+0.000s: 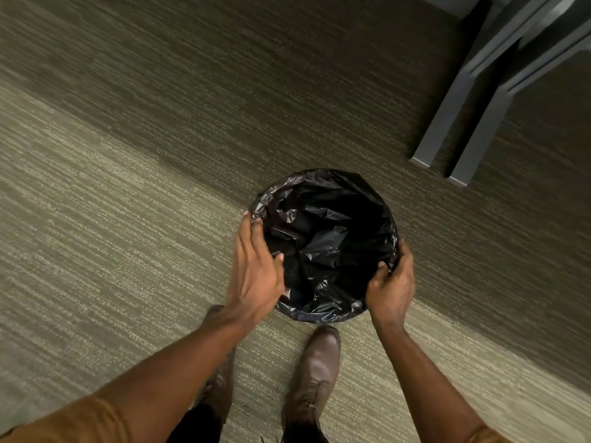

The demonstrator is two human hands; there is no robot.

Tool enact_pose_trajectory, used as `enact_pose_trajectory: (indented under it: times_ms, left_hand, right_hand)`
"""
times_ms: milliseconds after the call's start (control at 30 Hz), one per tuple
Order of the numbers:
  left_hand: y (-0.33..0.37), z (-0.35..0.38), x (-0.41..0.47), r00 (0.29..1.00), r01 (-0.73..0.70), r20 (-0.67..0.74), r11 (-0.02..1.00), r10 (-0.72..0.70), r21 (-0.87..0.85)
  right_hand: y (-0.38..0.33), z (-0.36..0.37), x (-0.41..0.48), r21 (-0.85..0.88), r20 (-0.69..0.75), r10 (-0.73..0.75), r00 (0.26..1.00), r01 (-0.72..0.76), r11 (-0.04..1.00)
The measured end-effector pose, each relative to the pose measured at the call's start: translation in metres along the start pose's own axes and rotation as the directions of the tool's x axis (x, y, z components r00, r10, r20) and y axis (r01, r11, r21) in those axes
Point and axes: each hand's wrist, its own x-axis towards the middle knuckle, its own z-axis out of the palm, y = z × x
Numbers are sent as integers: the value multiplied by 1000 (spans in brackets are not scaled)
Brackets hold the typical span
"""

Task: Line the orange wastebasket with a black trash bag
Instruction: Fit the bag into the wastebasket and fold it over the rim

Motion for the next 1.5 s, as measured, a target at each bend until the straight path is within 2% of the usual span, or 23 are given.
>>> enact_pose_trajectory:
  times_ms: [100,167,233,267,333,433,500,533,633,700,767,833,933,1033,1100,1167,1233,1300,1333,1367,1400,1500]
  left_hand:
    - [-3,-4,15,982,184,19,934,-187,-305]
    - [-8,-9,28,943,325,95,818,-320,-474]
    - [-15,-15,39,905,409,157,710,-394,-573]
    - [-19,-17,43,899,419,164,688,-406,-593]
    - [-28,-21,51,898,410,138,681,-417,-607]
    - [-34,-26,62,921,358,65,769,-384,-530]
    - [-33,-30,65,946,318,110,816,-304,-482]
    - [-29,-34,66,948,317,175,805,-264,-502]
    - [-24,-31,72,905,407,393,601,-164,-688]
    - [-27,-29,79,842,528,530,369,-106,-765]
    - [-32,-29,80,781,624,616,144,-101,-768]
    - [-39,-25,80,748,657,644,43,-162,-753]
    - [-46,-19,76,681,718,717,-59,-147,-694]
    - [-40,-21,71,649,749,746,-46,-150,-661]
    - [-36,-22,68,674,732,708,60,-212,-678]
    - [-31,-18,62,724,675,559,244,-404,-697]
    - [-26,-13,49,719,618,296,382,-629,-687]
    - [-23,-11,35,714,591,146,478,-685,-650]
    - [-23,-7,28,726,581,128,504,-675,-639]
    - [-20,-5,20,728,586,151,493,-668,-643]
    - [-16,-5,13,714,600,202,436,-671,-670]
    - [-1,1,-4,619,705,420,234,-663,-669]
  right_hand:
    - [-1,-2,1,29,30,69,997,-69,997]
    - [1,-7,1,84,65,78,995,-83,993]
    - [3,-12,0,174,96,92,991,-108,979]
    - [4,-13,-3,225,108,102,989,-125,966]
    - [6,-14,-10,290,106,120,987,-147,946]
    - [0,-14,-24,307,62,167,984,-178,935]
    - [-2,-9,-35,294,64,180,982,-191,937]
    - [-4,-6,-40,283,73,170,983,-184,941]
    - [-9,4,-50,267,74,173,982,-186,946]
    - [-10,10,-50,276,43,186,982,-190,942]
    - [-8,16,-51,302,11,204,979,-198,933]
    - [-3,21,-52,297,6,226,974,-217,930]
    - [0,24,-51,274,8,246,969,-238,932]
    - [-1,23,-49,281,9,230,973,-223,933]
    - [0,22,-51,319,20,237,971,-231,919]
    - [-4,22,-53,344,5,256,967,-242,907]
    - [-7,21,-56,365,-31,297,954,-266,892]
    - [-9,23,-60,406,-54,382,923,-329,852]
    - [-11,24,-63,424,-52,439,897,-378,823]
    - [-12,26,-68,450,-49,487,872,-416,790]
    - [-12,28,-73,481,-43,513,857,-432,763]
    - [-18,35,-81,560,7,573,820,-478,677]
